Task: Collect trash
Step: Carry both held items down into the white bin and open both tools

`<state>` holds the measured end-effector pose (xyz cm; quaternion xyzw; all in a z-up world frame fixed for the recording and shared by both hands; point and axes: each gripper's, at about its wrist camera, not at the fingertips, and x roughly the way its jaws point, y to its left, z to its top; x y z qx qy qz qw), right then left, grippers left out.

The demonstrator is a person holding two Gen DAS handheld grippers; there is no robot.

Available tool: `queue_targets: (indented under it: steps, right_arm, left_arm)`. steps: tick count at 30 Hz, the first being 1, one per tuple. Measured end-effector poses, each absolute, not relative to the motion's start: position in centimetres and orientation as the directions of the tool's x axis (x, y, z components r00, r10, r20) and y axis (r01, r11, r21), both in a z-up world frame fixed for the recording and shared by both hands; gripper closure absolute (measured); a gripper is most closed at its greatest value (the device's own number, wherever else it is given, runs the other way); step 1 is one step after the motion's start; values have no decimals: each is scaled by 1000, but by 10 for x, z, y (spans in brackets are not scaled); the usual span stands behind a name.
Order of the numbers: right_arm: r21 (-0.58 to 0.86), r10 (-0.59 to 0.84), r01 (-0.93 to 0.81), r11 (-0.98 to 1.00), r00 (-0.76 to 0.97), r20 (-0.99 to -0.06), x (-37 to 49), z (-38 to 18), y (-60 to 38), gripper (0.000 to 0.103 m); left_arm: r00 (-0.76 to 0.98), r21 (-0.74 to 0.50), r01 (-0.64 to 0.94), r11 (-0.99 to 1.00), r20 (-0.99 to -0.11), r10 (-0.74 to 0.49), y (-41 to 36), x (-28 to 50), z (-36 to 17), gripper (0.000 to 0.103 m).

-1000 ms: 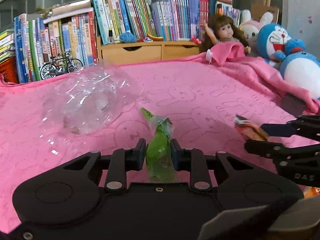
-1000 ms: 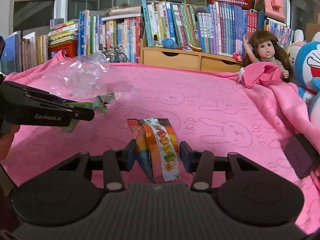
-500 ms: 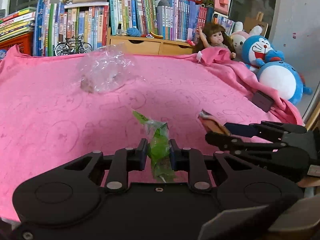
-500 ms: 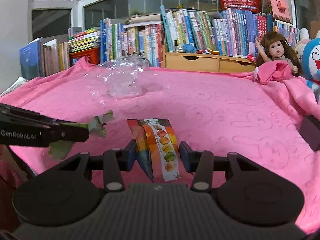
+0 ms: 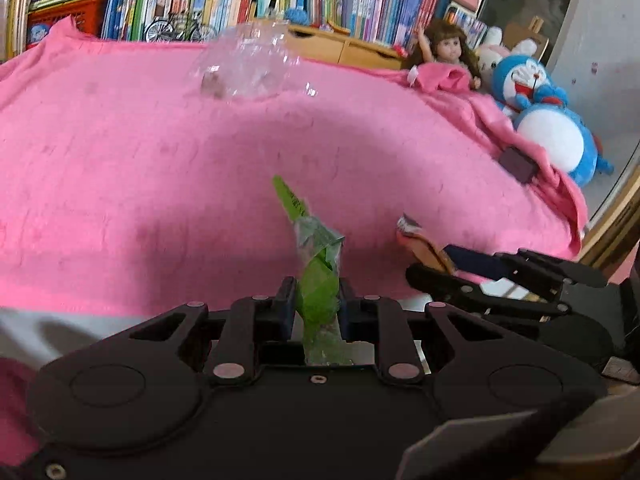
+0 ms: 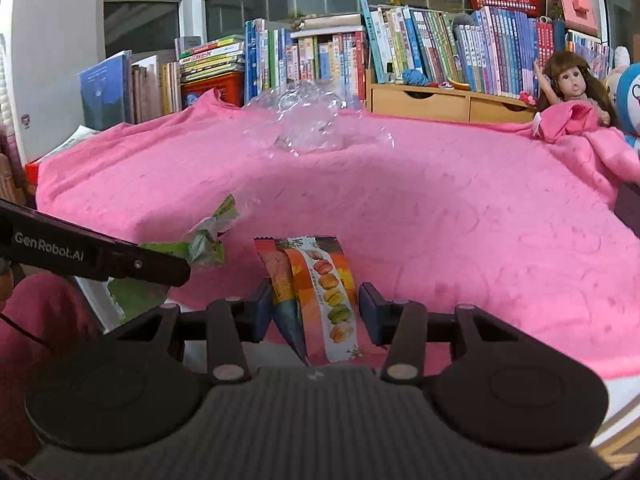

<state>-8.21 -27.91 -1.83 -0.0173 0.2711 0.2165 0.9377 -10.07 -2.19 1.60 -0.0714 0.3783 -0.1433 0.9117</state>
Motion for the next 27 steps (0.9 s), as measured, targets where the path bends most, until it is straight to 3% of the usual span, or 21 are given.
queue_targets:
  steps: [8, 27]
  right_arm:
    - [144, 401, -396, 907, 708, -581, -98, -46, -276, 53]
    - [221, 372, -317, 922, 574, -729, -112, -120, -267, 53]
  left_arm:
    - [574, -216, 210, 954, -762, -299, -25, -122, -18, 86]
    - [399, -149, 241, 959, -886, -238, -50, -133, -86, 87]
